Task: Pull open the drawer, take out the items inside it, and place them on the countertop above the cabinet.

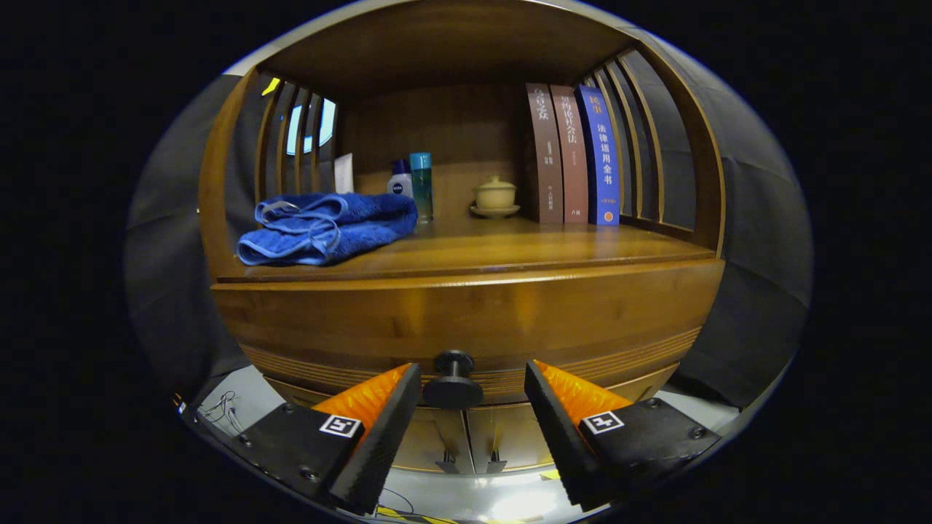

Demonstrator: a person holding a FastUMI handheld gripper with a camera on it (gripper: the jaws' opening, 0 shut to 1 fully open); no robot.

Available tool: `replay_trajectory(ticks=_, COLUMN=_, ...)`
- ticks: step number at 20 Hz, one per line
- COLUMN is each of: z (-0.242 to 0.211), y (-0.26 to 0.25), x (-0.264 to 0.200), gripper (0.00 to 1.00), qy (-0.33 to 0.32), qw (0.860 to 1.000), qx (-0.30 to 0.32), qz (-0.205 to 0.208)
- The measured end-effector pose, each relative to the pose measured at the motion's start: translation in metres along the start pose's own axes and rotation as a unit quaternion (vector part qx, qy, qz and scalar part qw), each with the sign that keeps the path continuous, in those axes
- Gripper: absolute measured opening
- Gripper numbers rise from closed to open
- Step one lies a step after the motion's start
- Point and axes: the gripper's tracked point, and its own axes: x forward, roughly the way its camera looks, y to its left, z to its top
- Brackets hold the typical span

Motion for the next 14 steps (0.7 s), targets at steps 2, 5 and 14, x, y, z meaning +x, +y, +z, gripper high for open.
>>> replay_trajectory(ticks=2, z=-0.008, y=0.001, x=0.005, gripper=0.92, qy=0.01, qw=1.0, qx=-0.004, qz=-0.002)
replay_trajectory(ticks=5, z=-0.008, y=0.009, x=0.01, gripper=0.79, qy=0.008, qw=1.0, qx=-0.012, qz=0.003)
replay_trajectory(ticks=14, z=-0.011, y=0.013, x=0.008, gripper=0.37, qy=0.021, qw=0.999, qx=-0.044, qz=0.003)
